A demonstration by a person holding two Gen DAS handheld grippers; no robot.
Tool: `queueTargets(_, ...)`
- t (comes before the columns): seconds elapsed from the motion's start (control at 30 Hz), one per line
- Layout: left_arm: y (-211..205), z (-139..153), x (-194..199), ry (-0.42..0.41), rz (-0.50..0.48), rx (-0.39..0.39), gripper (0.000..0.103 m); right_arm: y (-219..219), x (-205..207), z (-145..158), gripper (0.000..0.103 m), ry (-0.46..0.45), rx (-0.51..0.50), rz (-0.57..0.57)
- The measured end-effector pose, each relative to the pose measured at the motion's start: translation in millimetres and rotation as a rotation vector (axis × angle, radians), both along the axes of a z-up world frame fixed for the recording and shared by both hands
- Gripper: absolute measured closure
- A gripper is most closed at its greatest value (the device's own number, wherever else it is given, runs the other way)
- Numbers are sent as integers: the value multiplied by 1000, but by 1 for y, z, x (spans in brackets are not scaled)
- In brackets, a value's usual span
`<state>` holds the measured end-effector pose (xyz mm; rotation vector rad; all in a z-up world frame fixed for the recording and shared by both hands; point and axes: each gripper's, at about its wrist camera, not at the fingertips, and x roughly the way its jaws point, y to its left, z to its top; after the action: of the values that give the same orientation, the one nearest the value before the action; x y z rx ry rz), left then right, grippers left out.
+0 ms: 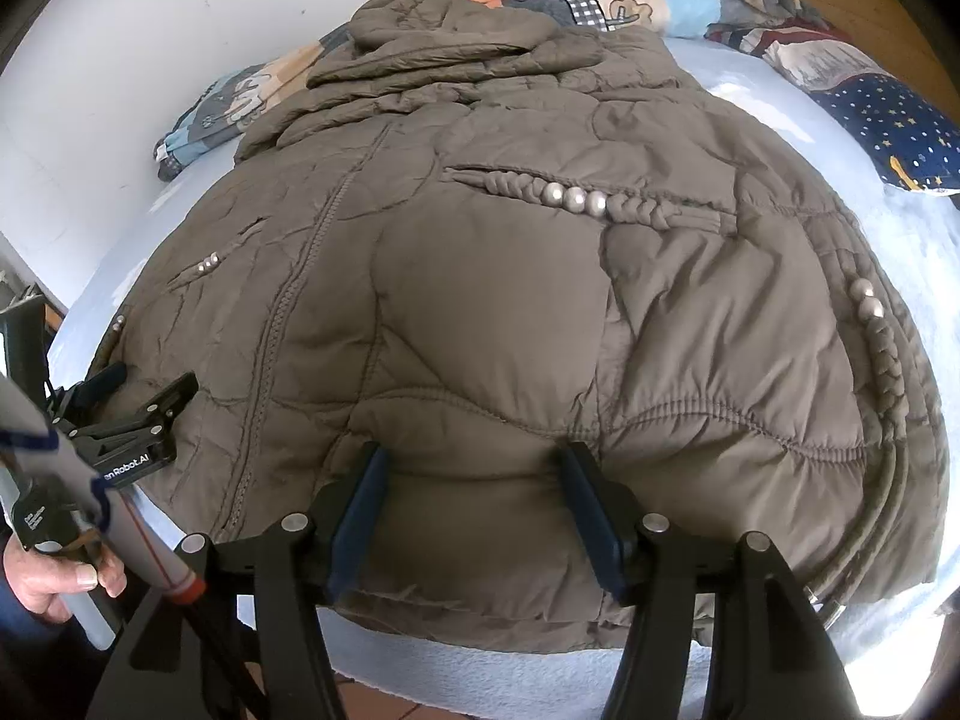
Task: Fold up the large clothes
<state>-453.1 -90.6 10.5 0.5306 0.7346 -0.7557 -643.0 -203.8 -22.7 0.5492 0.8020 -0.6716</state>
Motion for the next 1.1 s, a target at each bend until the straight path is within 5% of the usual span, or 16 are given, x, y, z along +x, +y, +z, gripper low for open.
queueTargets(0.4,-1,1,-2,-3,2,0,0,-5,-10,12,35,-43,40,-7)
queueTargets(0.67,-1,0,-3,-1,4,-1,0,-40,-86,54,34,-183,-54,-309)
queueTargets(0.83,-1,0,-3,-2,4,-1,0,-61,-126,43,33,-204,16,-487)
queueTargets(1.1,-1,0,-3,-2,3,-1,0,-57,-109,26,31,-78,20,-437)
